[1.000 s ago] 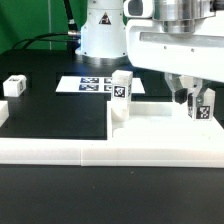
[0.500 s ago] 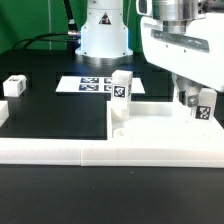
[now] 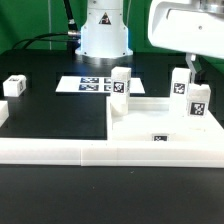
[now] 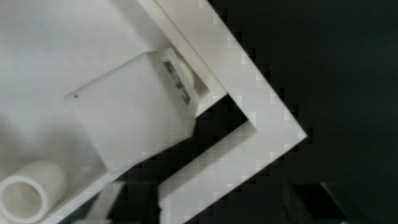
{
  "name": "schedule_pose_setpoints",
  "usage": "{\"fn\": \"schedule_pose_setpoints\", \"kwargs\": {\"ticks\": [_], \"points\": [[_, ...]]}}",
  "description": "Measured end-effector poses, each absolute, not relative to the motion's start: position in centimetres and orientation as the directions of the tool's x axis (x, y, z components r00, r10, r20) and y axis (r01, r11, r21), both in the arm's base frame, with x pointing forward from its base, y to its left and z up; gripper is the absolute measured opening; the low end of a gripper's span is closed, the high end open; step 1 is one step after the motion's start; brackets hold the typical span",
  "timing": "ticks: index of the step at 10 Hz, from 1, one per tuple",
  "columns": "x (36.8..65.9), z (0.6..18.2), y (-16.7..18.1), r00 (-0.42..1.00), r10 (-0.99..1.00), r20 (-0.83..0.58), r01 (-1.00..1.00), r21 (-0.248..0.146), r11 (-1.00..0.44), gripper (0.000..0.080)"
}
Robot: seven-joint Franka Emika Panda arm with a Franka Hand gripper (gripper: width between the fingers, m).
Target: Assemble square table
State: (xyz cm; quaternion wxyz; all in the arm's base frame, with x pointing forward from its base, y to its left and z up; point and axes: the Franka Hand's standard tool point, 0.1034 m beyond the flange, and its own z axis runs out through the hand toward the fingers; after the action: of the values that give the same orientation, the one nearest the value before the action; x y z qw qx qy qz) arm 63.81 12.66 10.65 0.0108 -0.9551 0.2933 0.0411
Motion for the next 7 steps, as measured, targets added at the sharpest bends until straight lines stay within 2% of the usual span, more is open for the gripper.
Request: {"fn": "schedule_pose_setpoints", "kwargs": {"ticks": [1, 2, 3, 7], "points": [[63.85, 10.64, 12.43, 0.867, -0.492, -0.083, -0.493, -0.001, -0.870, 0.0515], [63.88, 10.63, 12.29, 0.909, -0.408, -0.080, -0.410, -0.005, -0.912, 0.0515], [63.89, 10.63, 12.20, 0.930, -0.359, -0.080, -0.361, -0.009, -0.933, 0.0625], [63.47, 10.23, 11.87, 0.974, -0.210, -0.090, -0.213, -0.018, -0.977, 0.0648]]}}
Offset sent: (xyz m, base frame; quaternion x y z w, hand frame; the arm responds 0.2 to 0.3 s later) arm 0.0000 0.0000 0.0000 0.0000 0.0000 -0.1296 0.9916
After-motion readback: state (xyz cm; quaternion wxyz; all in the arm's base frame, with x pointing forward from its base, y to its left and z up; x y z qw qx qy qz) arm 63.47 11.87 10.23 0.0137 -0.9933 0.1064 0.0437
